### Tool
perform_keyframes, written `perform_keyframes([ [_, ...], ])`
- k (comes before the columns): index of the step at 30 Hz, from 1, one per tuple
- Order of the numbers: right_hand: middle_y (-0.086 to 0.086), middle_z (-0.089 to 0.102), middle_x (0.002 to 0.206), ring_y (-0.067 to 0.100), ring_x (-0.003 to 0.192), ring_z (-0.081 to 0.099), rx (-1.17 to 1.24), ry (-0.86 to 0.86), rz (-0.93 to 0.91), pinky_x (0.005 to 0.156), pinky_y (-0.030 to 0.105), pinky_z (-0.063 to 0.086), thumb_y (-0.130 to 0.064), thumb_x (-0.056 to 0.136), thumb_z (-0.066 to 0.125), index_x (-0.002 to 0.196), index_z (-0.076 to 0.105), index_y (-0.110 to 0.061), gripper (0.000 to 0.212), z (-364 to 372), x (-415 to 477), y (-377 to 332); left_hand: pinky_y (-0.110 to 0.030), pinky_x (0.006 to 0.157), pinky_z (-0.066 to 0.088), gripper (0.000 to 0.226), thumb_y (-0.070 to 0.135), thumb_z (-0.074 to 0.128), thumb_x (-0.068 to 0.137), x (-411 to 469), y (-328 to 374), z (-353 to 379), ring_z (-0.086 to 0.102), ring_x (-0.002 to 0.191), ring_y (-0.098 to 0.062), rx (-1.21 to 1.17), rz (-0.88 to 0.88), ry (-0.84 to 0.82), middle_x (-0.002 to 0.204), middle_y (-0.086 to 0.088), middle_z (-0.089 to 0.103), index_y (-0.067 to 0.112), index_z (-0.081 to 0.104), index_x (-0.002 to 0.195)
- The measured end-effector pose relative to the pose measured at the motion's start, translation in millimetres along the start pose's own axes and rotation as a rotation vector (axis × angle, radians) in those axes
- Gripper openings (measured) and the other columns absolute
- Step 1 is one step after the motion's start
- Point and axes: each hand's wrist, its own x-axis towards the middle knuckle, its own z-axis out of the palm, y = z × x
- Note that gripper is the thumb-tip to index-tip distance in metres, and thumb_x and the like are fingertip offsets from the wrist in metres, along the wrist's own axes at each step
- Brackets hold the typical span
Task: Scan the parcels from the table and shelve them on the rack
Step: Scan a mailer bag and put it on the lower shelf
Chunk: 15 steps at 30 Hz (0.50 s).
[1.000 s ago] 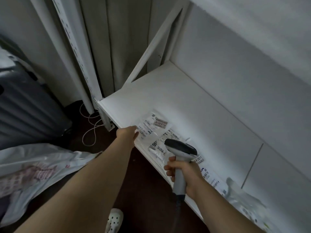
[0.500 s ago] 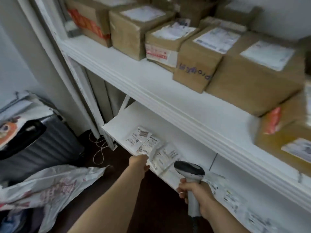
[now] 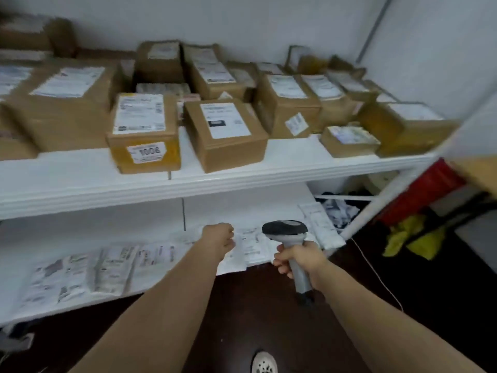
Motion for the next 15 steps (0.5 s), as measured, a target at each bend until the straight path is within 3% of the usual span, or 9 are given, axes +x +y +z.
perform_keyframes([
  [3, 0.010, 0.066, 0.058, 0.016, 0.042, 0.057, 0.057, 0.166, -0.016, 0.041, 0.022, 0.041, 0.006, 0.078, 0.068, 0.075, 0.061, -0.004, 0.012, -73.3, -21.4, 18.8, -0.028, 0.053, 0.035, 0.027, -0.006, 0.050, 0.091, -18.6, -13.0, 77.8, 0.036, 0.056, -0.020, 0.081, -0.002, -0.117, 0.066, -0.010, 0.042, 0.007, 0.043, 0.068],
  [7, 0.015, 0.063, 0.057, 0.020, 0.040, 0.054, 0.084, 0.372, 0.012, 0.042, 0.024, 0.040, 0.009, 0.075, 0.066, 0.059, 0.061, -0.001, 0.019, -168.5, -54.2, 51.8, -0.029, 0.061, 0.048, 0.014, -0.001, 0.054, 0.092, -55.7, -40.0, 177.6, 0.050, 0.062, -0.021, 0.278, 0.007, -0.255, 0.073, -0.014, 0.054, 0.000, 0.050, 0.078],
  [9, 0.017, 0.062, 0.058, 0.022, 0.040, 0.053, 0.124, 0.445, 0.027, 0.040, 0.025, 0.039, 0.011, 0.075, 0.064, 0.058, 0.060, 0.000, 0.021, -213.8, -68.4, 69.0, -0.031, 0.061, 0.049, 0.002, 0.000, 0.053, 0.093, -72.8, -55.7, 224.9, 0.051, 0.064, -0.020, 0.360, 0.024, -0.317, 0.075, -0.014, 0.055, -0.002, 0.052, 0.092],
  [11, 0.016, 0.062, 0.058, 0.021, 0.041, 0.054, 0.156, 0.507, 0.028, 0.038, 0.025, 0.040, 0.011, 0.077, 0.064, 0.060, 0.060, 0.000, 0.020, -266.2, -82.1, 89.8, -0.030, 0.060, 0.048, 0.009, -0.001, 0.052, 0.093, -88.5, -76.7, 282.3, 0.051, 0.063, -0.019, 0.441, 0.047, -0.374, 0.074, -0.013, 0.055, -0.001, 0.050, 0.102],
  [15, 0.017, 0.063, 0.064, 0.021, 0.044, 0.054, 0.218, 0.575, 0.024, 0.041, 0.025, 0.040, 0.008, 0.078, 0.064, 0.064, 0.060, -0.001, 0.018, -359.3, -99.3, 123.0, -0.032, 0.070, 0.051, 0.006, 0.001, 0.050, 0.094, -111.4, -113.4, 389.0, 0.054, 0.062, -0.017, 0.555, 0.085, -0.476, 0.070, -0.010, 0.056, 0.000, 0.055, 0.098],
])
